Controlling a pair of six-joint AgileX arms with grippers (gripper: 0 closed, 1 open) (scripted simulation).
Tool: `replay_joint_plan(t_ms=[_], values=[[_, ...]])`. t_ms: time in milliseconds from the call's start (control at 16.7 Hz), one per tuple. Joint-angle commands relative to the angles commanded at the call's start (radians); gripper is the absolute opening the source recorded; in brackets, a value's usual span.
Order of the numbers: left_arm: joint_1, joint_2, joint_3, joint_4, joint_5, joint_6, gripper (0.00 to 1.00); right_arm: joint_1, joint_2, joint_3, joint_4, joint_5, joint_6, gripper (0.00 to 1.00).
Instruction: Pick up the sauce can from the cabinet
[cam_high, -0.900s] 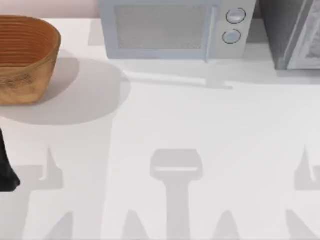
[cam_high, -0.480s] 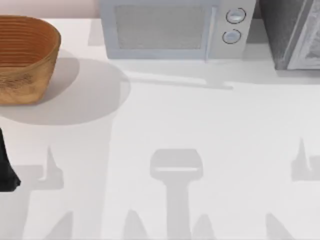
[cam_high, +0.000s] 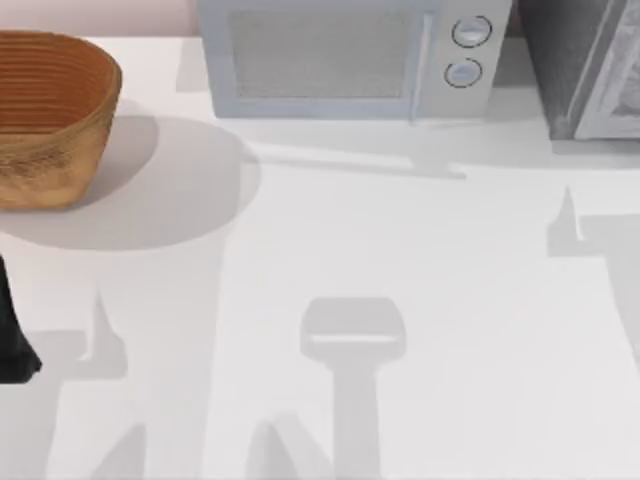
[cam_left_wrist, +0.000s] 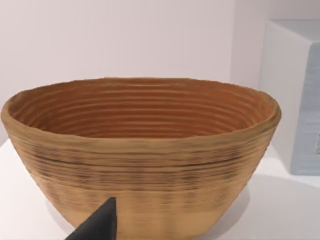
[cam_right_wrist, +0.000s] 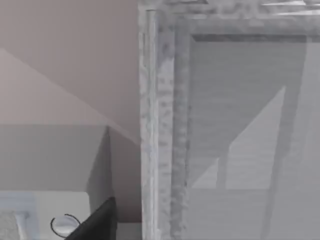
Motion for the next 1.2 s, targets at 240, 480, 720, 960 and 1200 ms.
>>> replay_joint_plan(t_ms=[240, 480, 720, 960, 1200], values=[[0.0, 0.0, 0.0, 0.0, 0.0, 0.0, 1.0, 0.039, 0.291, 0.389, -0.094, 0.043, 0.002, 1.0], [0.0, 0.0, 0.0, 0.0, 0.0, 0.0, 1.0, 0.071, 0.52, 0.705, -0.166, 0.076, 0.006, 1.0], [0.0, 0.0, 0.0, 0.0, 0.0, 0.0, 1.0, 0.09, 0.644, 0.874, -0.205, 0.094, 0.01, 1.0], [0.0, 0.0, 0.0, 0.0, 0.0, 0.0, 1.0, 0.092, 0.66, 0.895, -0.209, 0.096, 0.01, 1.0], [0.0, 0.0, 0.0, 0.0, 0.0, 0.0, 1.0, 0.077, 0.674, 0.906, -0.208, 0.092, 0.012, 1.0]])
